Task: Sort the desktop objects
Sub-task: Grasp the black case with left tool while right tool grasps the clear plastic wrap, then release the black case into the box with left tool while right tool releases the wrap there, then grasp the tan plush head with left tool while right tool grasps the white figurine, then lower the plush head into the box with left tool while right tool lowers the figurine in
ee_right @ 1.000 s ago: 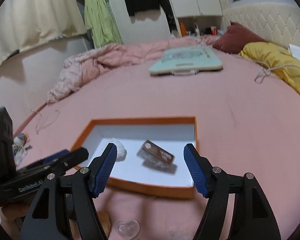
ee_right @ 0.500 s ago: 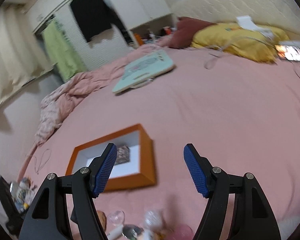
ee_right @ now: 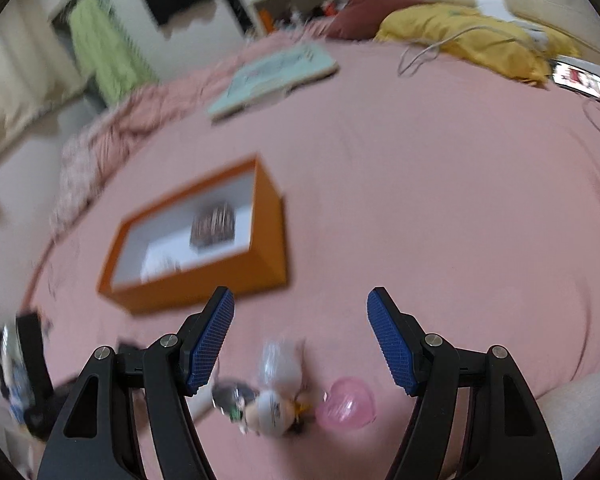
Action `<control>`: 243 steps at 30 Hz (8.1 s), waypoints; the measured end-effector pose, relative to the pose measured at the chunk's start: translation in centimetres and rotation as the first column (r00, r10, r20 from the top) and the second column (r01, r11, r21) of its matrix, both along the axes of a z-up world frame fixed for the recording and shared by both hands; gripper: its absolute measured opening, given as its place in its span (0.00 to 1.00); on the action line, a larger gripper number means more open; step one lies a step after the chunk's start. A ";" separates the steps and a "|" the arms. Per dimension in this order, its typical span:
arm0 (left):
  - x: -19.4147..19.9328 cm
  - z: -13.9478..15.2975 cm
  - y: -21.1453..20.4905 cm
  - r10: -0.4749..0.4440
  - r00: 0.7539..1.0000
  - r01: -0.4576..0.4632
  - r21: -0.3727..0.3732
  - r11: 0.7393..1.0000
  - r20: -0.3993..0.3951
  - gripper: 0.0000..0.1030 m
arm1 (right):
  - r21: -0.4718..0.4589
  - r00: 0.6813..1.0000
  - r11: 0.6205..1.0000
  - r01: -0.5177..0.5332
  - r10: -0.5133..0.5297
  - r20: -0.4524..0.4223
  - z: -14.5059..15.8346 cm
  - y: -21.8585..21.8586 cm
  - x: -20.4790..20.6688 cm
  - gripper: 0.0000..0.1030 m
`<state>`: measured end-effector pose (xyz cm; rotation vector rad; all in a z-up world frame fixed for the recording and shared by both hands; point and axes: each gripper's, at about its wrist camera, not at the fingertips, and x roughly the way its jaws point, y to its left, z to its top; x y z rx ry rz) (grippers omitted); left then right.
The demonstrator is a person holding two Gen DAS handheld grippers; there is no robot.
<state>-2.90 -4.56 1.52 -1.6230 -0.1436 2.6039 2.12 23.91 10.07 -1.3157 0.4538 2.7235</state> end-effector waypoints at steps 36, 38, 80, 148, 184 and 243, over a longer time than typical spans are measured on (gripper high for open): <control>-4.9 8.1 2.1 -0.101 0.945 0.173 0.216 0.961 -0.310 0.36 | 0.067 0.949 0.952 -0.298 0.303 -0.084 1.8 -6.8 -5.9 0.29; -5.7 7.9 2.8 -0.116 0.943 0.185 0.201 0.962 -0.313 0.36 | 0.089 0.944 0.946 -0.311 0.318 -0.084 1.7 -7.3 -7.2 0.29; -6.8 6.6 2.0 -0.071 0.945 0.134 0.183 0.974 -0.319 0.81 | 0.045 0.974 0.976 -0.212 0.214 -0.077 -1.3 -6.0 -9.7 0.64; 3.0 1.5 4.3 -0.096 0.981 0.116 0.108 0.987 -0.170 0.36 | -0.200 0.999 0.980 -0.024 0.030 0.027 -5.6 -2.3 4.3 0.51; -5.9 8.0 2.9 -0.126 0.932 0.177 0.125 0.976 -0.339 0.36 | 0.108 0.935 0.955 -0.278 0.294 -0.196 2.9 -7.4 -8.1 0.51; -4.9 6.5 3.2 -0.109 0.940 0.152 0.111 0.982 -0.325 0.75 | 0.124 0.969 0.976 -0.179 0.197 -0.150 0.5 -6.1 -8.7 0.52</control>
